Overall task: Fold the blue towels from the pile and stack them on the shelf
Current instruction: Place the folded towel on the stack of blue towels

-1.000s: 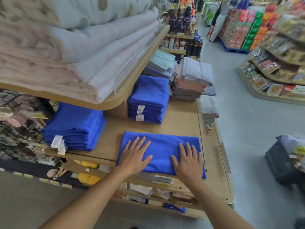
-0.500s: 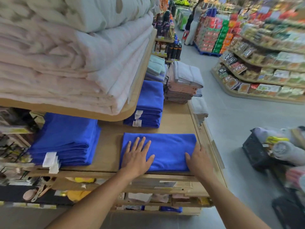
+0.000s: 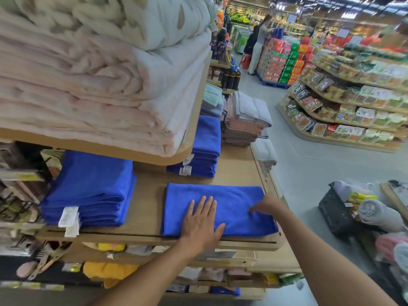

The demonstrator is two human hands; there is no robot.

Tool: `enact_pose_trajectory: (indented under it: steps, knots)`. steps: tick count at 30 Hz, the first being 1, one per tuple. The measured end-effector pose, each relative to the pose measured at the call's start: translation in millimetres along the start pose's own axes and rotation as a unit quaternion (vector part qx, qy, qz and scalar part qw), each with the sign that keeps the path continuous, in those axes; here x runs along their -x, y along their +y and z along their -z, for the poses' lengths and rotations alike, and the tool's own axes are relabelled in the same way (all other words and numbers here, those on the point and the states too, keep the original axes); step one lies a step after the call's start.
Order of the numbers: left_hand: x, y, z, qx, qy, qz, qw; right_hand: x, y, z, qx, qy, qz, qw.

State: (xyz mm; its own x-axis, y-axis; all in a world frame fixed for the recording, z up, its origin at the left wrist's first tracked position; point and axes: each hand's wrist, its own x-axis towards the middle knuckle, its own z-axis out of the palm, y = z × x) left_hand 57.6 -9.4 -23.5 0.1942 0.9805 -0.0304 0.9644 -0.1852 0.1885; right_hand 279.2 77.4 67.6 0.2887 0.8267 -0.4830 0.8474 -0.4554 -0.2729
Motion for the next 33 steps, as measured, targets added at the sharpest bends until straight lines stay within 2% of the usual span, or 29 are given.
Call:
enact_pose_trajectory:
  steps: [5, 7, 12, 16, 18, 20, 23, 25, 27, 29, 31, 33]
  knots:
    - [-19, -13, 18, 0.024, -0.001, 0.012, 1.000, 5, -2, 6, -0.219, -0.017, -0.006, 0.975]
    - [-25, -20, 20, 0.022, -0.012, 0.019, 1.000, 12, -3, 9, -0.267, -0.023, 0.008, 0.964]
    - [-26, -25, 10, -0.007, -0.007, 0.020, 1.000, 35, -18, 23, -0.309, -0.008, 0.090, 0.947]
    - [-25, -25, 14, 0.003, 0.000, 0.009, 1.000, 55, -48, 29, -0.296, 0.006, 0.163, 0.941]
    - [-21, -30, 23, 0.024, 0.026, 0.008, 0.999, 66, -65, 27, -0.284, 0.001, 0.194, 0.939]
    - [-15, -43, 34, 0.081, 0.092, 0.032, 0.992, 74, -79, 22, -0.263, -0.005, 0.219, 0.940]
    - [-4, -69, 46, 0.274, 0.181, 0.107, 0.938, 77, -93, 11, -0.235, -0.009, 0.227, 0.945]
    - [5, -83, 51, 0.425, 0.198, 0.168, 0.867, 76, -105, 2, -0.227, -0.009, 0.225, 0.948]
    - [12, -92, 52, 0.561, 0.174, 0.214, 0.780, 76, -122, -9, -0.213, -0.015, 0.233, 0.949]
    - [19, -98, 49, 0.636, 0.155, 0.235, 0.719, 76, -142, -24, -0.186, -0.026, 0.250, 0.950]
    - [21, -101, 46, 0.694, 0.173, 0.221, 0.662, 77, -161, -44, -0.127, -0.025, 0.274, 0.953]
    - [21, -100, 50, 0.713, 0.189, 0.218, 0.639, 79, -175, -70, -0.097, -0.045, 0.291, 0.951]
